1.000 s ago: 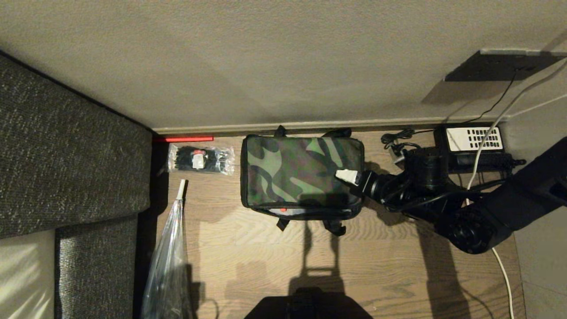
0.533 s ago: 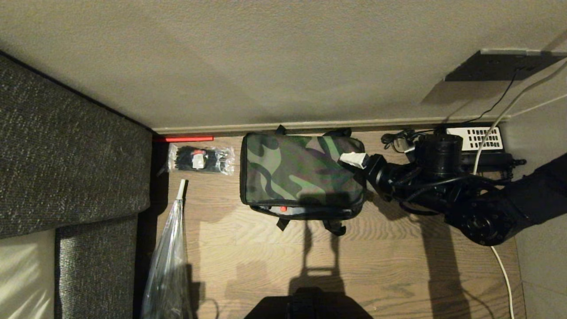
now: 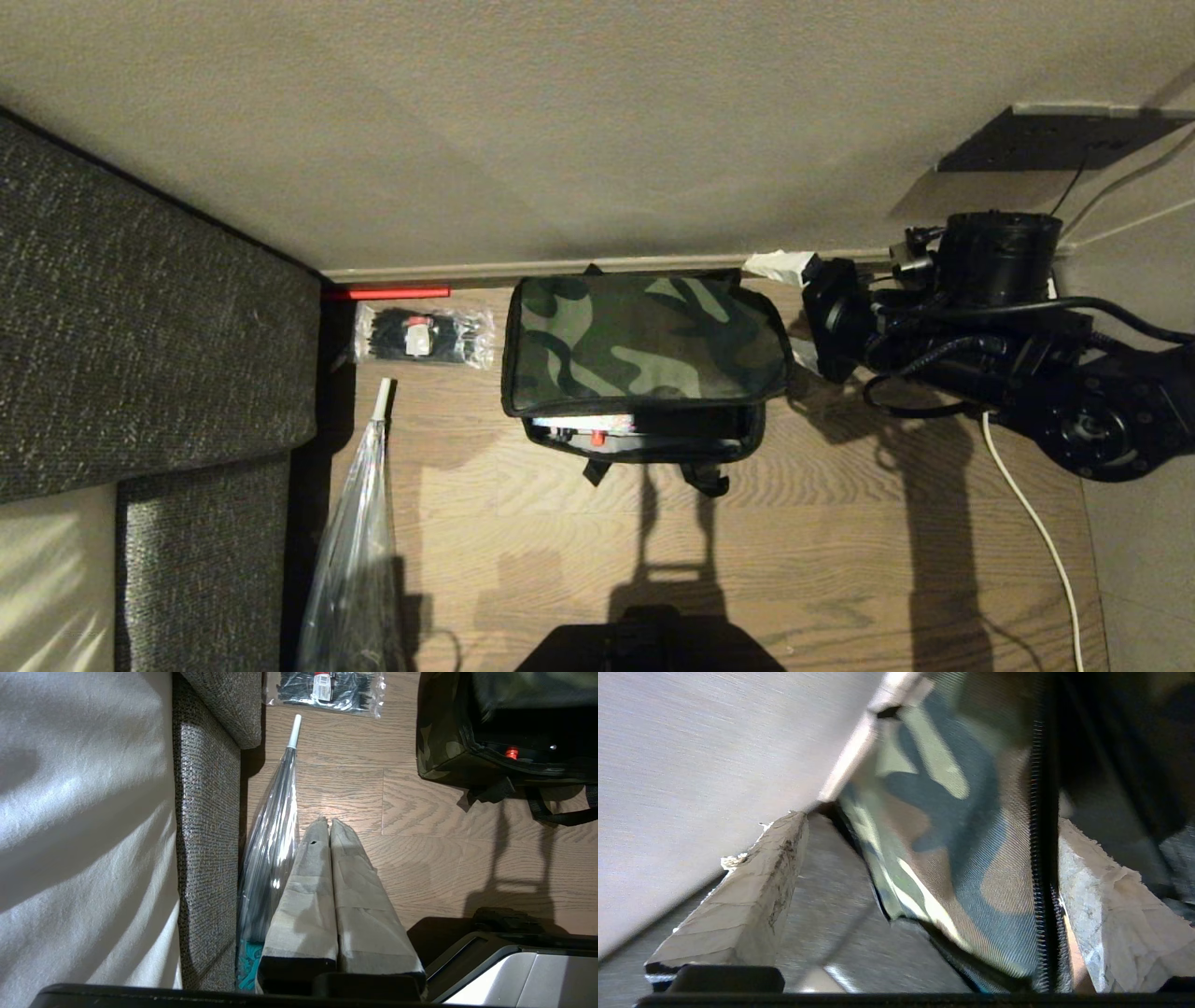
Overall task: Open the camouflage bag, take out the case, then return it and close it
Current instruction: Open the top of the storage box
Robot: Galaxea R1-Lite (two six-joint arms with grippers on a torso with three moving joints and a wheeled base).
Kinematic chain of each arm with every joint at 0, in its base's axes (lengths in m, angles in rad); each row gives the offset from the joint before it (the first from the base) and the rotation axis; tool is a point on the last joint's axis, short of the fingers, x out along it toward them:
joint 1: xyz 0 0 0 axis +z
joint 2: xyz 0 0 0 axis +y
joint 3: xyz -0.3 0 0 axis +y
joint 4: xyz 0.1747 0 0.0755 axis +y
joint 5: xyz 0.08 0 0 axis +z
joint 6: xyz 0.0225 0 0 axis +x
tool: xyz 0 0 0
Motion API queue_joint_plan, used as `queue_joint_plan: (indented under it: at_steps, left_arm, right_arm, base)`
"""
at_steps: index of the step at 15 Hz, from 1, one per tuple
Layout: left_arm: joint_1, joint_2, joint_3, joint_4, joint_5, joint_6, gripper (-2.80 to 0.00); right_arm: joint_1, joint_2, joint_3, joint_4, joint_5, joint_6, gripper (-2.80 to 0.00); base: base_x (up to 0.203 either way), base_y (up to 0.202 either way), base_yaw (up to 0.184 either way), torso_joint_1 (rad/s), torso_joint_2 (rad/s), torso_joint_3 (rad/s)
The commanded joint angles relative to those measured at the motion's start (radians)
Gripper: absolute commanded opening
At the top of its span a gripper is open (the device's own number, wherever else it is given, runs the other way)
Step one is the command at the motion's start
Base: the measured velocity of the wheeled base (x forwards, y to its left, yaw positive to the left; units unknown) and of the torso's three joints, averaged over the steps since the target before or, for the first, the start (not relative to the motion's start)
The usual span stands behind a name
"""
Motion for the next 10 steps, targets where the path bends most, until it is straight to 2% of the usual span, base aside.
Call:
queue_joint_plan:
  at_steps: [1, 10]
  left_arm:
    - [0.0, -0.002, 0.003, 0.0, 0.0, 0.0, -2.8]
    - [0.0, -0.002, 0.003, 0.0, 0.0, 0.0, -2.8]
  right_arm:
    - [-0.003, -0.018, -0.024, -0.004, -0.001, 0.024, 0.0]
    - [-0.065, -0.026, -0.196, -0.008, 0.002, 0.031, 0.0]
  base:
    - [0.0, 0.0, 0.0, 0.0, 0.0, 0.0]
    - [0.0, 0.0, 0.0, 0.0, 0.0, 0.0]
